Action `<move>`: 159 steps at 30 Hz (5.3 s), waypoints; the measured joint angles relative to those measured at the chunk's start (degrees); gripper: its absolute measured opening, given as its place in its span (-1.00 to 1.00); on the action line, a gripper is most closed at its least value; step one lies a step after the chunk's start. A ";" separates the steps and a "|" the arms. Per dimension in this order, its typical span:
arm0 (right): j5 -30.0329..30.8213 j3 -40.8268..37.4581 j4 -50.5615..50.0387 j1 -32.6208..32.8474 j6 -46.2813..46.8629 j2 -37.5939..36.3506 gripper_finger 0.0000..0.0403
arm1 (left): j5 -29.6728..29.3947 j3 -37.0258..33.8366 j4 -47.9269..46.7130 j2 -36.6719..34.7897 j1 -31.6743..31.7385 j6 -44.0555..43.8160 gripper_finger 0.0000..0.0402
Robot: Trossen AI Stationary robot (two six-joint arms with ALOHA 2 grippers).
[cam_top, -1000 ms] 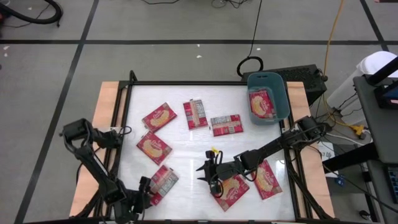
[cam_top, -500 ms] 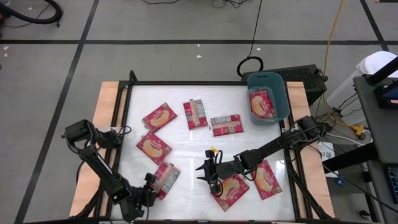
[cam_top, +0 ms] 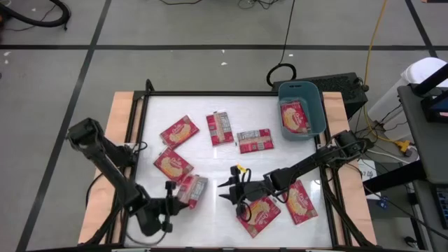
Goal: Sort popcorn bags into baskets
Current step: Put the red popcorn bag into the blue bin
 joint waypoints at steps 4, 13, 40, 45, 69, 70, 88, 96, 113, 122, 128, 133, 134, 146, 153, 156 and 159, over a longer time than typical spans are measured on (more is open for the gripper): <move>2.50 -0.02 0.42 -0.68 -4.98 0.00 -0.13 | -2.84 0.00 0.25 -4.90 2.16 -2.74 -0.99; -5.10 -0.04 7.58 -5.16 -3.88 0.00 0.12 | -2.68 0.09 0.39 -11.89 5.24 -1.65 -1.00; -4.58 0.13 18.53 -7.82 -0.62 8.37 -0.41 | 13.86 0.11 4.08 -12.35 19.87 9.81 -1.00; -6.67 0.13 18.51 -7.69 -1.72 8.31 -0.87 | 13.81 0.11 7.27 -12.35 20.60 15.23 -0.99; 7.55 -17.50 3.54 0.22 15.29 -19.74 -0.93 | -16.27 0.19 7.67 -12.37 17.82 10.22 0.26; 9.38 -18.62 4.83 0.87 15.44 -20.84 -0.93 | -16.27 -0.10 8.40 -12.37 17.86 10.25 0.23; 14.64 -24.96 32.98 4.38 4.81 -23.54 -0.93 | 2.25 -15.74 68.19 -3.10 22.04 34.54 0.17; 14.55 -24.94 35.40 4.33 2.79 -23.46 -0.92 | 10.83 -12.12 75.80 5.62 27.17 35.85 0.43; 14.36 -24.92 36.08 3.85 1.33 -23.45 -0.92 | 13.96 -4.34 77.46 15.24 31.69 37.85 -0.54; 17.27 -24.90 27.34 4.51 8.24 -23.45 -0.79 | 13.15 -4.61 69.54 15.13 31.66 38.92 -0.82; 22.14 -24.85 10.48 6.75 26.92 -23.50 -0.46 | 12.94 -4.68 56.70 15.13 31.66 34.71 -0.88; 20.16 -24.74 -0.10 7.64 40.58 -23.52 -0.26 | 13.01 -4.71 47.05 14.69 31.64 32.46 -0.91; 19.09 -24.19 -2.27 7.67 42.47 -23.52 -0.24 | 13.05 -4.72 45.55 14.36 31.67 32.11 -0.91; 14.46 2.56 -47.03 4.85 42.21 -23.52 -0.22 | 17.98 -4.63 20.96 0.21 33.33 31.23 -0.91; 14.34 10.62 -48.10 2.05 32.24 -22.50 -0.22 | 20.50 -4.63 9.04 -2.86 34.77 29.93 -0.88; 13.81 13.47 -48.46 0.65 27.95 -20.34 -0.22 | 21.18 -4.63 5.50 -2.93 36.22 29.91 -0.86; 12.55 16.04 -47.94 -1.15 24.46 -17.99 -0.22 | 22.80 -4.43 2.65 -3.78 37.87 29.81 -0.87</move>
